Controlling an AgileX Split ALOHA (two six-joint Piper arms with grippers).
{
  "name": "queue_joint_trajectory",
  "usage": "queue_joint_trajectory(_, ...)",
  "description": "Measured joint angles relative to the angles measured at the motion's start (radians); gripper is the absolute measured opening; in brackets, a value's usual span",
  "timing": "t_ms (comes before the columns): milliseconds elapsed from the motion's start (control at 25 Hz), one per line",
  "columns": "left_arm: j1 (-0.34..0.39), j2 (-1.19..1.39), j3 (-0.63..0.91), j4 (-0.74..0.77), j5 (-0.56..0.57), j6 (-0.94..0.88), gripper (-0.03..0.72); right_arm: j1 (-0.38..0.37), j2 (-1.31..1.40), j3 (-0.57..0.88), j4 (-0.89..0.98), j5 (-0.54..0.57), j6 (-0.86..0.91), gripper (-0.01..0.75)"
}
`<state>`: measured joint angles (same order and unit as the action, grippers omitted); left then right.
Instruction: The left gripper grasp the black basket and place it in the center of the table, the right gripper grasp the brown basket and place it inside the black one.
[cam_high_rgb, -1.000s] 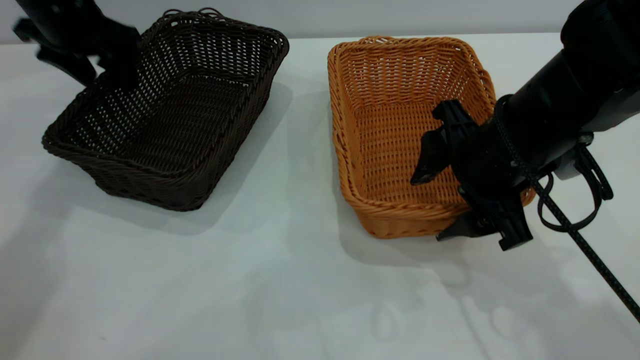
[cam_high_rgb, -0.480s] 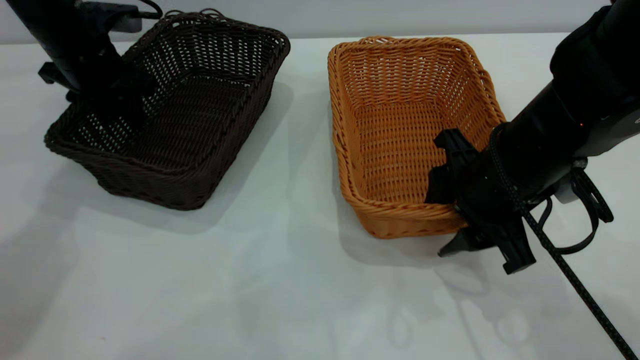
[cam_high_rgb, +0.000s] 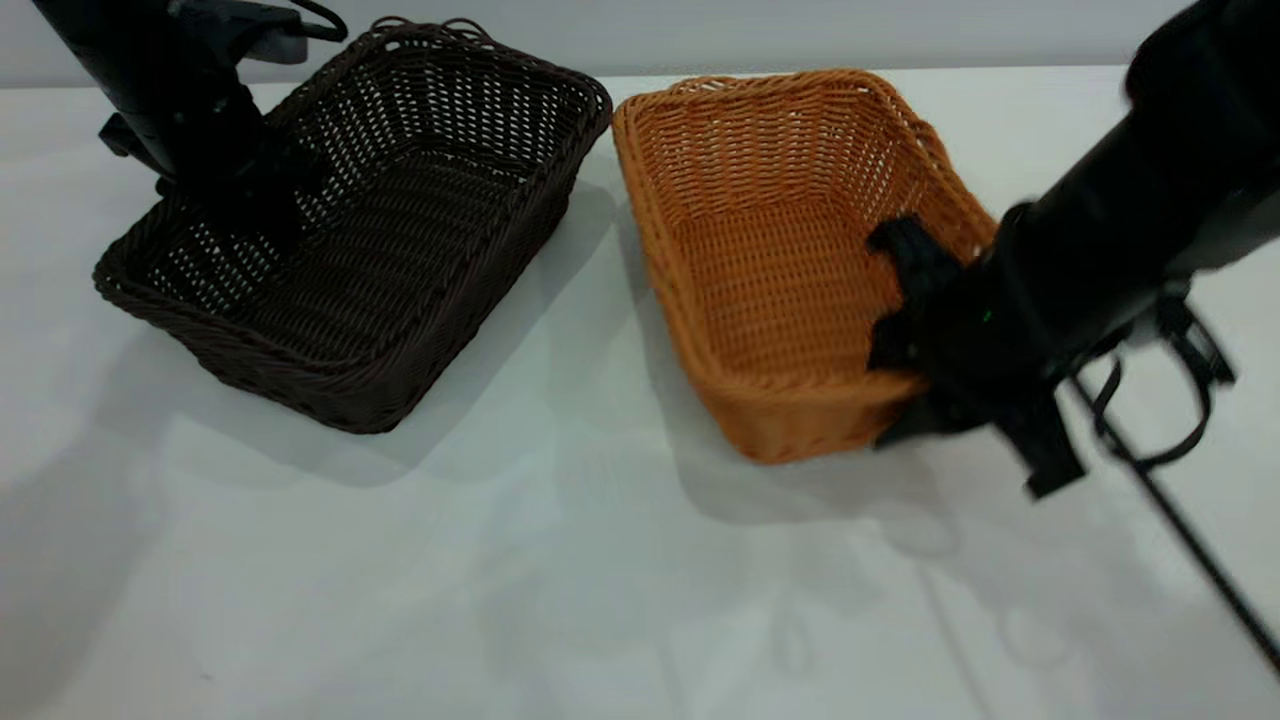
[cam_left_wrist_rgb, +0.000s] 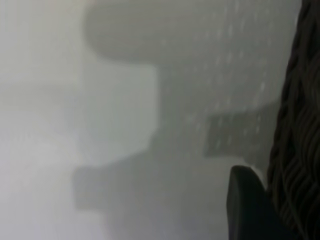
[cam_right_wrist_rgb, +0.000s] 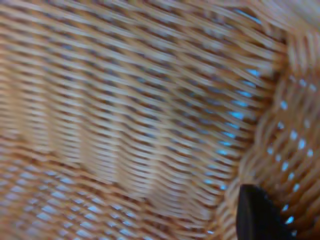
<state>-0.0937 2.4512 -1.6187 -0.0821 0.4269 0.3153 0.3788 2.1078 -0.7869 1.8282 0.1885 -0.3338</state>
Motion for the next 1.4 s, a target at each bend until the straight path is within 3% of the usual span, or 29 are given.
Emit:
queue_joint_trajectory(120,-0.017,0.0,0.0,0.003,0.002,0.051,0.235,-0.103,-0.082,0.003,-0.008,-0.003,-0.095,0.125)
queue_joint_trajectory(280,-0.075,0.0,-0.001,0.003,-0.004,0.16,0.232,-0.305,-0.194,0.003,-0.054,0.042,-0.237,0.105)
queue_joint_trajectory(440,-0.158,0.011,-0.039,0.01,-0.012,0.297,0.232,-0.488,-0.258,0.004,-0.22,0.225,-0.334,0.096)
queue_joint_trajectory(600,-0.24,0.071,-0.164,0.012,0.074,0.412,0.23,-0.596,-0.277,0.005,-0.375,0.386,-0.31,0.089)
queue_joint_trajectory(800,-0.338,0.157,-0.329,-0.037,0.173,0.574,0.229,-0.623,-0.277,0.005,-0.484,0.446,-0.275,0.087)
queue_joint_trajectory(960,-0.393,0.181,-0.37,-0.065,0.19,0.734,0.229,-0.623,-0.277,0.005,-0.494,0.469,-0.274,0.085)
queue_joint_trajectory(1160,-0.401,0.184,-0.377,-0.148,0.208,0.899,0.229,-0.624,-0.277,-0.001,-0.498,0.481,-0.274,0.085)
queue_joint_trajectory(1400,-0.397,0.18,-0.377,-0.182,0.21,0.921,0.242,-0.624,-0.277,-0.067,-0.535,0.553,-0.274,0.083)
